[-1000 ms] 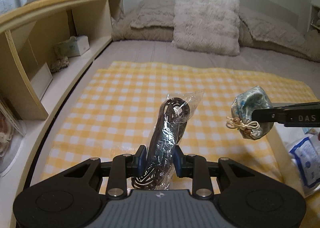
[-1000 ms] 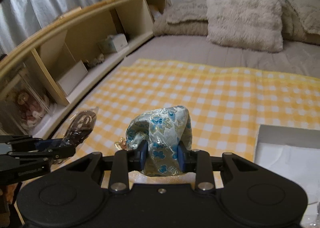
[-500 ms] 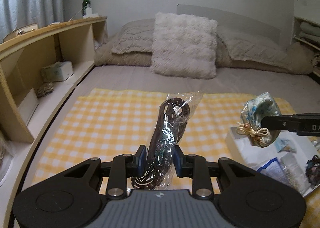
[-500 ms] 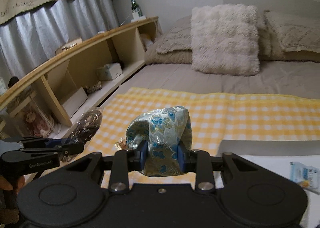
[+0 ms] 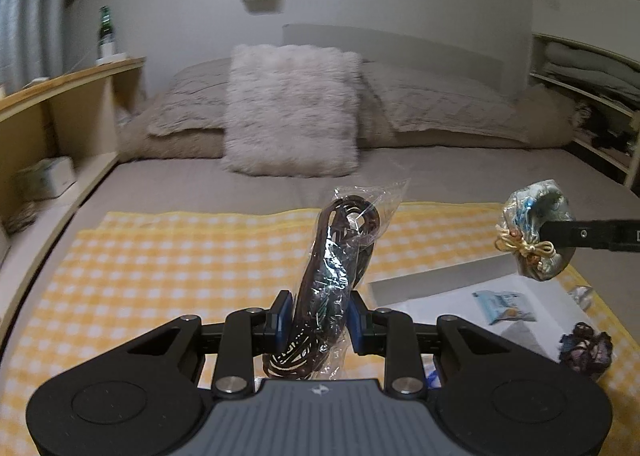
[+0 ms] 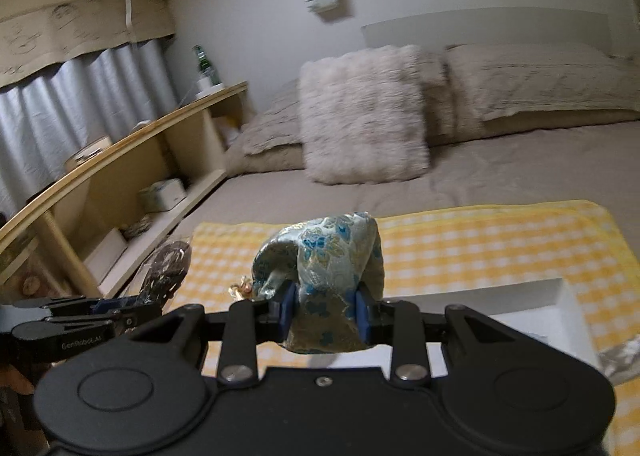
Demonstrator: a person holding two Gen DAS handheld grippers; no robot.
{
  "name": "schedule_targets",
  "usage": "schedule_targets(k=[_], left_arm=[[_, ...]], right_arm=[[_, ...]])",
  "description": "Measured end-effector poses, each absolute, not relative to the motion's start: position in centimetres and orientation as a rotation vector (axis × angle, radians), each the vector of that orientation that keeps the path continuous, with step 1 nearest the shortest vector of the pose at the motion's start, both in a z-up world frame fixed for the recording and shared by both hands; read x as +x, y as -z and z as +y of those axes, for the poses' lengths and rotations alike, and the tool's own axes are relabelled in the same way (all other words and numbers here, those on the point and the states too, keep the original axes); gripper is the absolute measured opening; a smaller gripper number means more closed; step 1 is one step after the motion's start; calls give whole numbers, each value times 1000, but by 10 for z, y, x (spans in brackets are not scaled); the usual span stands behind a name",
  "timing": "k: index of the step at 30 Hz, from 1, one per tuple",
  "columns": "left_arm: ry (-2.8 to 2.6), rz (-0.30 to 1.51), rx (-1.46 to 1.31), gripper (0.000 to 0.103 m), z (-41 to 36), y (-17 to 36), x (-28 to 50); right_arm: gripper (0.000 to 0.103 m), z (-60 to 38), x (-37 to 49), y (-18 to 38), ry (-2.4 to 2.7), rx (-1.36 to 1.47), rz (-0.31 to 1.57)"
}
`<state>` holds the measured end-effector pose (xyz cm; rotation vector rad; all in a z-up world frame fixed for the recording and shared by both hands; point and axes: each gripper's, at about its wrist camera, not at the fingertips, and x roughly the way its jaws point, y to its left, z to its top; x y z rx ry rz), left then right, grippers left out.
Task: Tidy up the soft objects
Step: 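Carry the cord bag and floral pouch over the white box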
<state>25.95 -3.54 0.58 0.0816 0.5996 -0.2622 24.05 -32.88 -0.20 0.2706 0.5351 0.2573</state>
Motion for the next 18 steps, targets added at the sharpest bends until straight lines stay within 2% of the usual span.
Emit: schedule_targets(k=[9, 18], left_arm=[[388, 593, 94, 31, -90, 5, 270], [545, 618, 228, 31, -155, 36, 288]], right_arm=[[32, -378, 234, 15, -147, 305, 552], [32, -407, 233, 32, -76, 305, 603]])
